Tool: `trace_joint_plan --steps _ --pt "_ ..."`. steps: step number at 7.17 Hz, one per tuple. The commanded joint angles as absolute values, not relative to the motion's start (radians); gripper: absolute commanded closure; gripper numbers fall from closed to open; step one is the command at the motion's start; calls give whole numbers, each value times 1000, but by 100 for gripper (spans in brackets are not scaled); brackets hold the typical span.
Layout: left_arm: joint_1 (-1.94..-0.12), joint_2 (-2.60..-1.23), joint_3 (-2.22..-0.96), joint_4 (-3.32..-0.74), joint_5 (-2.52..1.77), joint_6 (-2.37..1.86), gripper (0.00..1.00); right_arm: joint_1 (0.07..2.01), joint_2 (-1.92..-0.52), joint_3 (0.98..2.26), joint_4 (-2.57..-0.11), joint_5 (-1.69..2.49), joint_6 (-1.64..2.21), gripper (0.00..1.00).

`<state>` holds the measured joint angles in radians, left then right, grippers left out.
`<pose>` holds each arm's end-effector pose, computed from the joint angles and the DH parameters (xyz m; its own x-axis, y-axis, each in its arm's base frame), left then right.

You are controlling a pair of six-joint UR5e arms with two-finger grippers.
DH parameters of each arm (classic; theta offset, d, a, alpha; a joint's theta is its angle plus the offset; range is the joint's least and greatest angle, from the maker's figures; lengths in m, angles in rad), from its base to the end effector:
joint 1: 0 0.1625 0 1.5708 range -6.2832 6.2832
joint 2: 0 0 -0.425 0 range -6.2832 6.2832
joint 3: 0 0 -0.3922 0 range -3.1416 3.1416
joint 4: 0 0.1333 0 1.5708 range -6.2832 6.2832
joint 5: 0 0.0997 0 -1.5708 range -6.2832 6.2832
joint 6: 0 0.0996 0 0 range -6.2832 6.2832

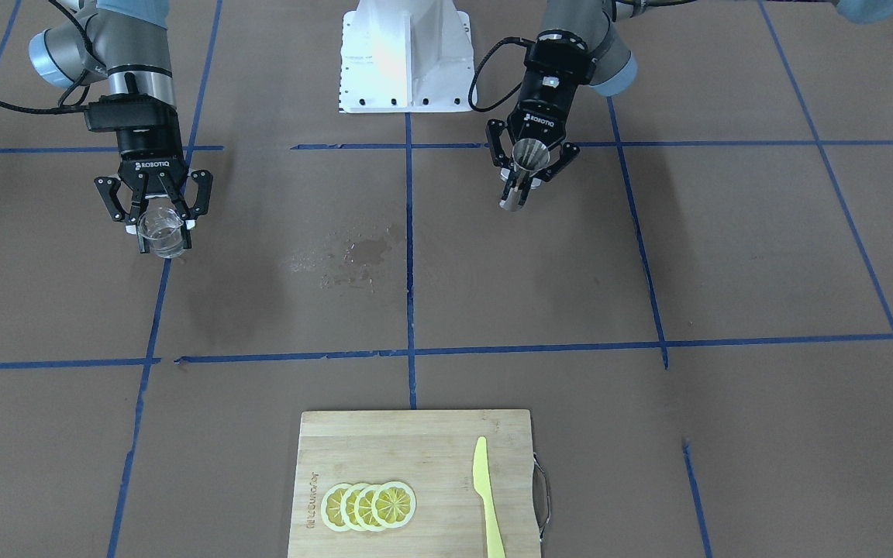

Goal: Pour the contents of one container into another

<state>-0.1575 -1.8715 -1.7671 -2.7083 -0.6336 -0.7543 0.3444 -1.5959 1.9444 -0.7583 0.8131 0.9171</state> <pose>0.4832 -0.2930 0.2782 0.6035 0.3410 -0.7208 0.6533 0.3067 0.6921 -0.3687 -0.3466 0.3908 0.8077 -0.1796 0.5616 -0.4376 0.4557 0.7751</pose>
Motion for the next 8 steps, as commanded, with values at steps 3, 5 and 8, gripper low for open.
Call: trace_joint_plan --steps 3,5,8 --pt "-69 -1924 -1741 -2709 -690 -740 100 347 -1438 1968 -776 827 593 100" --pt "-69 -1965 -1746 -2724 -812 -625 100 345 -1369 1970 -834 862 483 100" --pt "-115 -1994 -1741 -2815 -1018 -443 100 348 -1302 1971 -908 870 341 100"
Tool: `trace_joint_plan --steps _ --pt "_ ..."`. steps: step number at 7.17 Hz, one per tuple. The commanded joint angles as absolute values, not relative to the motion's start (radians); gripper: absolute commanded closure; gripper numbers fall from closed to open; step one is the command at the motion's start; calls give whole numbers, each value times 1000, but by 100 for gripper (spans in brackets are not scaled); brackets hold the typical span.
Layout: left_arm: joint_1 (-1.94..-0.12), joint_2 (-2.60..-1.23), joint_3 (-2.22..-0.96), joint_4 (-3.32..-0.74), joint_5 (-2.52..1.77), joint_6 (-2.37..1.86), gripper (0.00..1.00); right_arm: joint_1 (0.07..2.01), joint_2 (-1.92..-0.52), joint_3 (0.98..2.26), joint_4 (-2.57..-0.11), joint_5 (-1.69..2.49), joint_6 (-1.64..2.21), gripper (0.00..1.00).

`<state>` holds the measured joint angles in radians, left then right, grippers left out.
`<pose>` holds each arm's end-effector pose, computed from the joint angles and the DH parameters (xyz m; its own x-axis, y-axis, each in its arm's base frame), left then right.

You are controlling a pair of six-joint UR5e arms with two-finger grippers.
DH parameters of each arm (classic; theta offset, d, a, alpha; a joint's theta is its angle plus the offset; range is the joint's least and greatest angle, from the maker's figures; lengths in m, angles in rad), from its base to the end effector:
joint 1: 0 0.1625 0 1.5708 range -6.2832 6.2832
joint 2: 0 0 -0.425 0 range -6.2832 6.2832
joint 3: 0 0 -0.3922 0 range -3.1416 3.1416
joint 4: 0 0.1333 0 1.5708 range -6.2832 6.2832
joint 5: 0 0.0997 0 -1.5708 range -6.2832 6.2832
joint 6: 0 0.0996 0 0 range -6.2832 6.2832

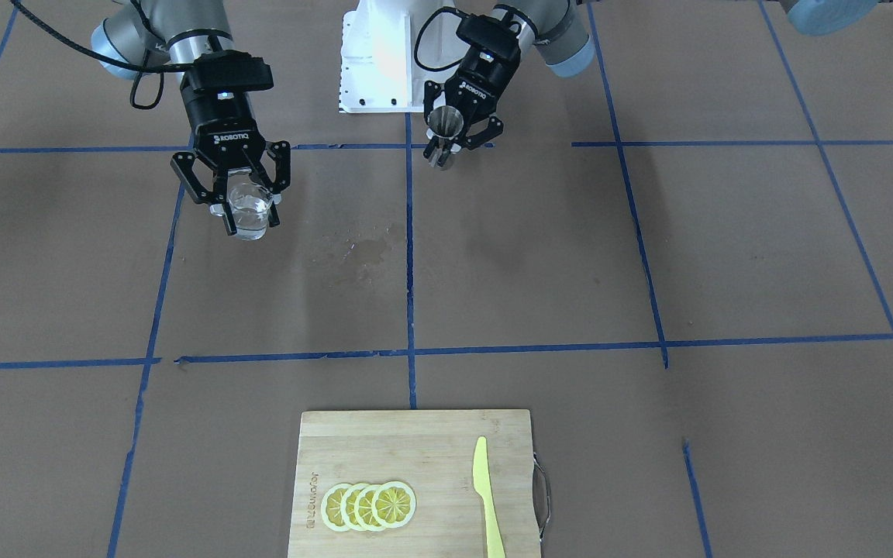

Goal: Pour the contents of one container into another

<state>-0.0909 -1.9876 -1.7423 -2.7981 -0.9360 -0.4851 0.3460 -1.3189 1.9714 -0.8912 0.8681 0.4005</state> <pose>0.5322 -0.2417 0.2173 0.4590 0.6734 -0.5795 0.5148 0.3301 0.7912 -0.4174 -0.3606 0.2571 0.8690 -0.4337 0.2381 -0.1264 0.2707 0.9543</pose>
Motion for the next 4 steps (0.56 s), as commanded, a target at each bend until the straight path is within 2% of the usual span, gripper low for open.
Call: trace_joint_plan --steps 1,4 --pt "-144 -2015 -1715 -2816 -1050 -410 100 347 -1301 1976 -923 870 297 100" --pt "-202 -2103 -1599 -2822 -1085 -406 100 344 -1299 1996 -952 871 232 100"
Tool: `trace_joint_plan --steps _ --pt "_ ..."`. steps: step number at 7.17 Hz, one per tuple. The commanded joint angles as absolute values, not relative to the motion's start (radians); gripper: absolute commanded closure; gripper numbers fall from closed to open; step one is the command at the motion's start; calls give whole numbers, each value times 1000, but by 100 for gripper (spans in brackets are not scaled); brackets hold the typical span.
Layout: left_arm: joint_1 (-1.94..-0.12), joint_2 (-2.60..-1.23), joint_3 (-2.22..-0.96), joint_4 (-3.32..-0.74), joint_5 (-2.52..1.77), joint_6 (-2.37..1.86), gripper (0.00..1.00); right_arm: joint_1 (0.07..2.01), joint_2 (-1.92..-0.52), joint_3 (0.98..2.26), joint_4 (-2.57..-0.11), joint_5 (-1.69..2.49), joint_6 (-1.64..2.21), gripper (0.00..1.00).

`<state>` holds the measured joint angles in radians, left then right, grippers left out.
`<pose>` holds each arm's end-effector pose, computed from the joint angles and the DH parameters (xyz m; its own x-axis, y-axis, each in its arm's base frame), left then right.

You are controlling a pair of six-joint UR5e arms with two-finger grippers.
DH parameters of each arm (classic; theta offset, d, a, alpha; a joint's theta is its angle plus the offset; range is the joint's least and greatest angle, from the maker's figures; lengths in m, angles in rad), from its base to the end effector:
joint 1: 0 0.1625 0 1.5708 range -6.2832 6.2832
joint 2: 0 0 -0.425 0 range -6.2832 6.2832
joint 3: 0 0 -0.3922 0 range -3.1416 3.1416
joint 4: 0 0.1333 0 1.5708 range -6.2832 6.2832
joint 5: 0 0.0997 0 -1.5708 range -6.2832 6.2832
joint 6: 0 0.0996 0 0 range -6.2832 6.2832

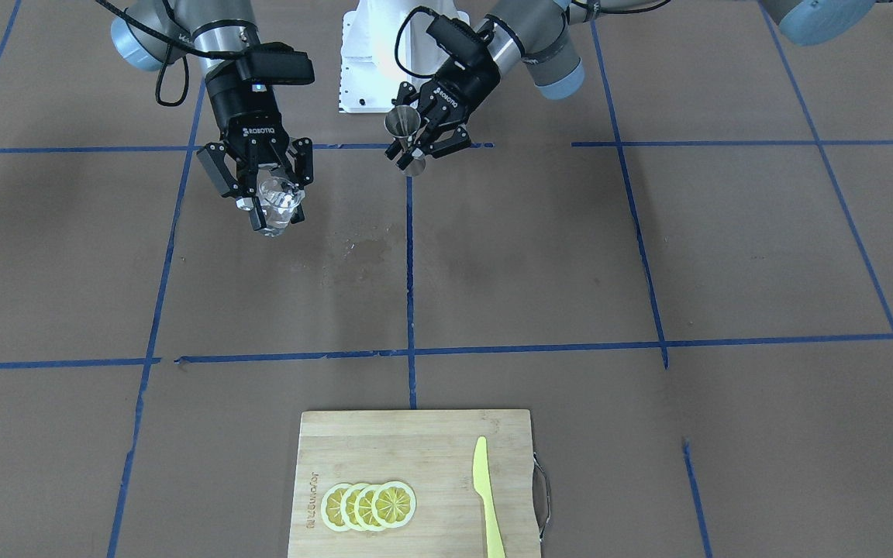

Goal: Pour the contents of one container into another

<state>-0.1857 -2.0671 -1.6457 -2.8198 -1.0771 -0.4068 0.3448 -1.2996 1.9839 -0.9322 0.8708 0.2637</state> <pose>0.5492 -0.2868 0.2059 0.4678 0.7350 -0.4908 0.4657 0.2670 0.8437 -0.4189 -0.3603 0.2461 0.8772 -0.4695 0.1001 0.0024 0.2127 0.9771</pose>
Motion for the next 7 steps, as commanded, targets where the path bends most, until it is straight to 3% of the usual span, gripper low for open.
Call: trace_joint_plan --steps 1,7 --pt "-209 -2121 -1565 -2827 -1080 -407 100 344 -1299 2026 -1007 871 212 100" --pt "-210 -2216 -1454 -2826 -1080 -407 100 339 -1244 2083 -1182 848 123 100"
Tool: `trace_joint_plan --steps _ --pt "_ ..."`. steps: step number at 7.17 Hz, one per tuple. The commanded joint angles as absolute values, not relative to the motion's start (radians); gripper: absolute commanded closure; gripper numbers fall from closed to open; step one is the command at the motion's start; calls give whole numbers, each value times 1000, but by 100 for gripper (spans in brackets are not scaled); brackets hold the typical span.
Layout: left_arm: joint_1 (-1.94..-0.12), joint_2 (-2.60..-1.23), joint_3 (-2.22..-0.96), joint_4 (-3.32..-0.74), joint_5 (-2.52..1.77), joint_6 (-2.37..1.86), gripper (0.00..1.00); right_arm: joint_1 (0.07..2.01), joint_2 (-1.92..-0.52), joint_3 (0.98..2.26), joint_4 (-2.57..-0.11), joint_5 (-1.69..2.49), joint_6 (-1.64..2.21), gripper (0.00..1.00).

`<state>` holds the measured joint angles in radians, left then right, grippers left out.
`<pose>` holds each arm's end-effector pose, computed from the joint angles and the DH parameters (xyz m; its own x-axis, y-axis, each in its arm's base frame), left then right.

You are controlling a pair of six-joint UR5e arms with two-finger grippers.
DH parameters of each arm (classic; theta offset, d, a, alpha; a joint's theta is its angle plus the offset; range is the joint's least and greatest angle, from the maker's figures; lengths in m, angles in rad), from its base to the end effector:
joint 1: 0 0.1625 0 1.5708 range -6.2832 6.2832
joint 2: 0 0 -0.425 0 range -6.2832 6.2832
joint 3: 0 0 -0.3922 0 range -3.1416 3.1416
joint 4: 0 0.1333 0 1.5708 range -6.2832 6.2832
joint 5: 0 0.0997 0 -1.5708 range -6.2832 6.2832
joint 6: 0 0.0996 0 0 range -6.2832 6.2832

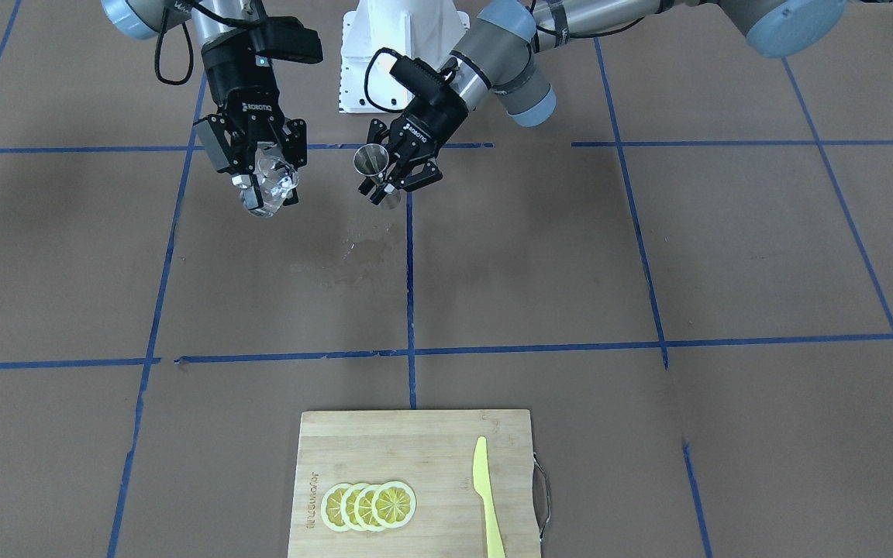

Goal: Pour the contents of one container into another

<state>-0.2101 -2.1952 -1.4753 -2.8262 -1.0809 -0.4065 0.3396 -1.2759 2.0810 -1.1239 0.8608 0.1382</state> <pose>0.5999 -0.3121 0.1933 0.5002 0.7220 -0.4780 0.4409 0.2627 0.8582 -0.4038 -0.3529 0.2154 0.8690 -0.4896 -0.0715 0.1775 0.1735 0.9687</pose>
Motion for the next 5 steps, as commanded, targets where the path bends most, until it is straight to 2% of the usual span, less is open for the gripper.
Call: trace_joint_plan --steps 1,5 --pt "-210 -2244 -1428 -2826 -1080 -407 100 337 -1220 2083 -1212 844 121 100" --pt "-222 -2247 -1425 -2826 -1081 -407 100 304 -1229 2085 -1213 810 81 100"
